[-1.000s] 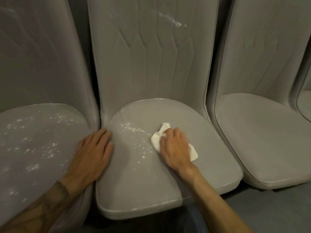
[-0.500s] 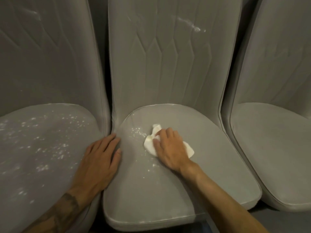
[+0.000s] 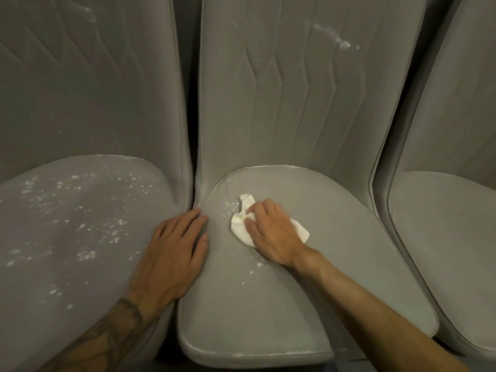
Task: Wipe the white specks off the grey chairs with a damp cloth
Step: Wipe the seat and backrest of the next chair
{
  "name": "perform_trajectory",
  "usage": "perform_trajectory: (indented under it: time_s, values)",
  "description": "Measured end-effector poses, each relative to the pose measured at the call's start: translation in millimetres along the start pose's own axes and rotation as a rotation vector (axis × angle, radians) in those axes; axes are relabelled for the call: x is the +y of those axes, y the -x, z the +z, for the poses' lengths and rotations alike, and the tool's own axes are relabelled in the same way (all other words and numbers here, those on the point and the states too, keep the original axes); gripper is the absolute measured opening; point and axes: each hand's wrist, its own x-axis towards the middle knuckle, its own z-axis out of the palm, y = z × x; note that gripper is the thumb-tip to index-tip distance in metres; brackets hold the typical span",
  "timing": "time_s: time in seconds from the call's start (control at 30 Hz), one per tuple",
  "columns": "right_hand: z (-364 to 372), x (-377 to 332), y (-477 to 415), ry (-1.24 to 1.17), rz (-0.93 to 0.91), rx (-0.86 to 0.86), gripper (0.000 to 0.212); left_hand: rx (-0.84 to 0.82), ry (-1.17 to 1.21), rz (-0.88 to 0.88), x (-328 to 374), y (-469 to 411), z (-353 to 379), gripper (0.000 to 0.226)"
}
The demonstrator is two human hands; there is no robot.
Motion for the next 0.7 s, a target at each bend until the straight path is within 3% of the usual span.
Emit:
perform_trajectory:
  time_s: [0.1,0.23,0.3,0.47,0.53,0.7]
  values:
    - [-11.9,22.8,-4.5,-0.010,-0.048,-0.015,0.034,0.002,-0.008,0.000,0.9,0.8,0.3,0.054]
    - [-20.5,51.9,-56.2,0.101,0.302,0.051,0.034,0.008,-0.002,-0.002,1.5,0.0,1.4,0.053]
    - [-11.1,38.5,-70.8,0.122,0.369,0.083,0.035,0.021,-0.006,0.001,1.0,-0.7,0.9,0.051]
    - [9.6,3.4,-36.5,0.021,-0.040,0.015,0.029,0.037,-0.016,0.013,0.0,0.5,2.0,0.049]
    - [1.1,17.1,-37.9,-0.005,-0.064,-0.005,0.028,0.040,-0.021,0.017,1.9,0.5,1.8,0.050]
    - [-3.6,23.5,-100.7,0.064,0.266,0.023,0.035,0.065,-0.026,0.023,1.5,-0.6,3.0,0.049]
